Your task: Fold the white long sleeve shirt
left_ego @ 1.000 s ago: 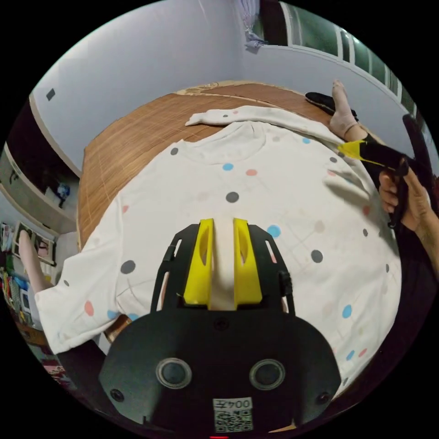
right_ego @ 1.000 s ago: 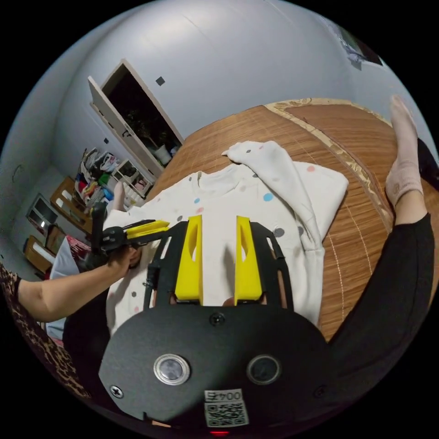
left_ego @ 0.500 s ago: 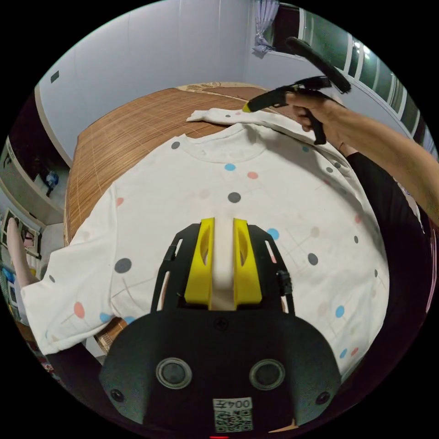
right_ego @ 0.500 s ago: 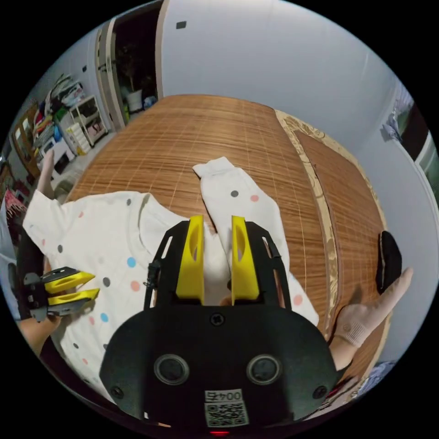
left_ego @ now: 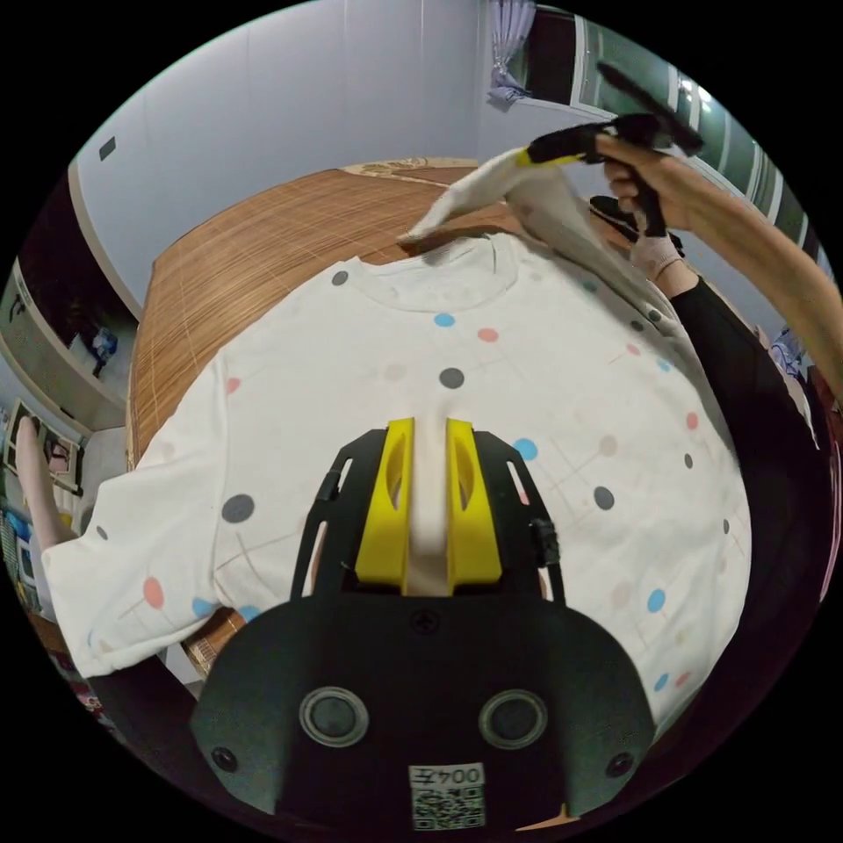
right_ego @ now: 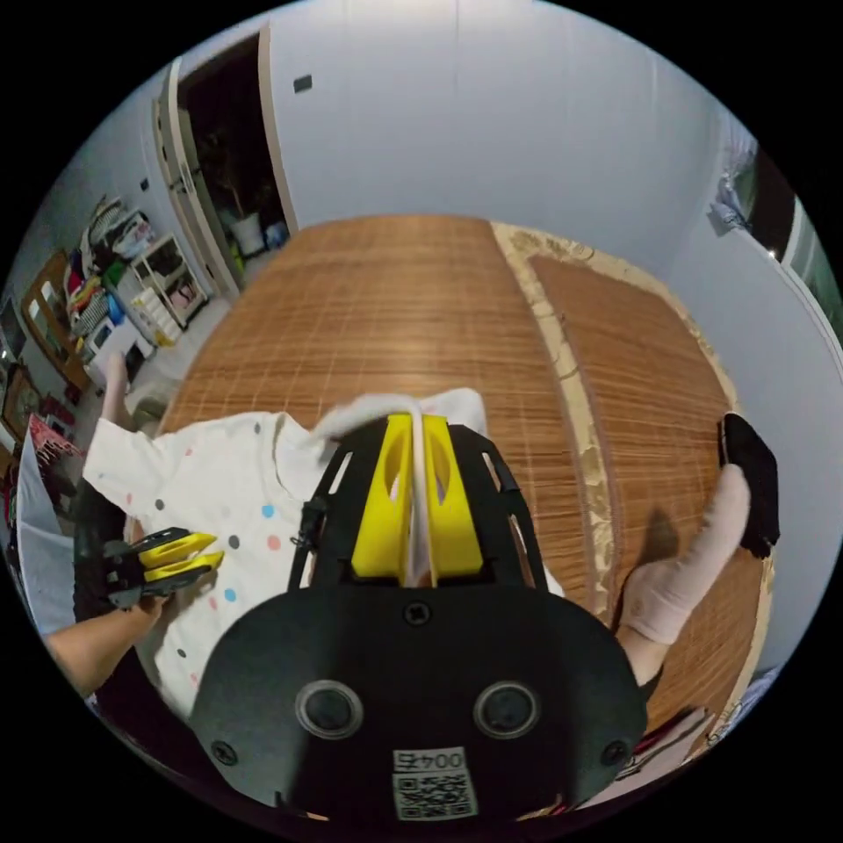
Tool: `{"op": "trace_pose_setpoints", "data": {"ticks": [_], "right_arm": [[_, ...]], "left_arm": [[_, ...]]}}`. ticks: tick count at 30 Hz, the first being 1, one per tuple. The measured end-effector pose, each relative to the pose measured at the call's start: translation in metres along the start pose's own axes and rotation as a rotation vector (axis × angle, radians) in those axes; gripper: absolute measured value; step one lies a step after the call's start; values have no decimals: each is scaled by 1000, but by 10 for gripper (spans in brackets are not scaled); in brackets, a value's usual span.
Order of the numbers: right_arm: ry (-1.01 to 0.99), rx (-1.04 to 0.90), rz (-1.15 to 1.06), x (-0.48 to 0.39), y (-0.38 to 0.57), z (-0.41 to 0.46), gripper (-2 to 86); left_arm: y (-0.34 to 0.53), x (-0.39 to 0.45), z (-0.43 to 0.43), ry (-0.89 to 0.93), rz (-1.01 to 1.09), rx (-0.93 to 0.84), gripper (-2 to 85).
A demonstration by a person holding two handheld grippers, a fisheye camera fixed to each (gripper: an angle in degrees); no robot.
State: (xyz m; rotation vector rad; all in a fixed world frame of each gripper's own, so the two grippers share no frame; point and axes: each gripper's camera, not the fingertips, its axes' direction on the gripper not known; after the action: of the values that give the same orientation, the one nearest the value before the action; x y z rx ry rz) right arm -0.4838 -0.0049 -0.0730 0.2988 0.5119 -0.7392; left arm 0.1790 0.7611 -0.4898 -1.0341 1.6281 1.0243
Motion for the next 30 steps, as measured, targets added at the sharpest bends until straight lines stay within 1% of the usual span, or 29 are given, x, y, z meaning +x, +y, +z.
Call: {"op": "trace_pose_setpoints", "data": {"ticks": [4,6,7,9,10,12,14,15,17,19,21,22,24,25,27,30], "right_arm": [[20,164,100,58,28,-96,19],[69,239,222,113,66,-149,25],[92,248,257,127,78,-159,29],[199,211,399,190,135,-180,45],[228,180,436,205,150,-181,51],[280,47,625,264,218,-175,91],[271,33,766,289,266,-178,101],[275,79,807,291,287,-185,107],[289,158,797,279,300,-193,110],[266,243,718,253,293,-197,119],[216,331,552,206,264,-187,124],[201,338,513,195,256,-181,124],[77,301,374,156,221,-143,127],[42,276,345,147,213,-130,128],[-75,137,246,118,184,-73,132],[-110,-3,156,94,163,-10,132]], "left_arm": [[-4,3,5,-9,4,-4,43],[-7,3,8,-7,3,-7,42],[-8,4,9,-7,3,-7,42],[-10,4,11,-8,3,-8,41],[-11,4,12,-9,3,-9,41],[-13,5,14,-11,5,-9,40],[-15,4,16,-12,5,-10,40],[-16,4,17,-13,5,-10,39],[-18,5,18,-17,7,-10,39],[-19,4,20,-19,8,-10,40],[-21,3,21,-17,7,-11,40],[-22,3,22,-17,6,-11,40],[-24,2,23,-17,6,-11,40],[-24,2,23,-17,6,-11,41],[-26,0,24,-18,6,-11,41],[-28,-2,26,-13,3,-10,40]]}}
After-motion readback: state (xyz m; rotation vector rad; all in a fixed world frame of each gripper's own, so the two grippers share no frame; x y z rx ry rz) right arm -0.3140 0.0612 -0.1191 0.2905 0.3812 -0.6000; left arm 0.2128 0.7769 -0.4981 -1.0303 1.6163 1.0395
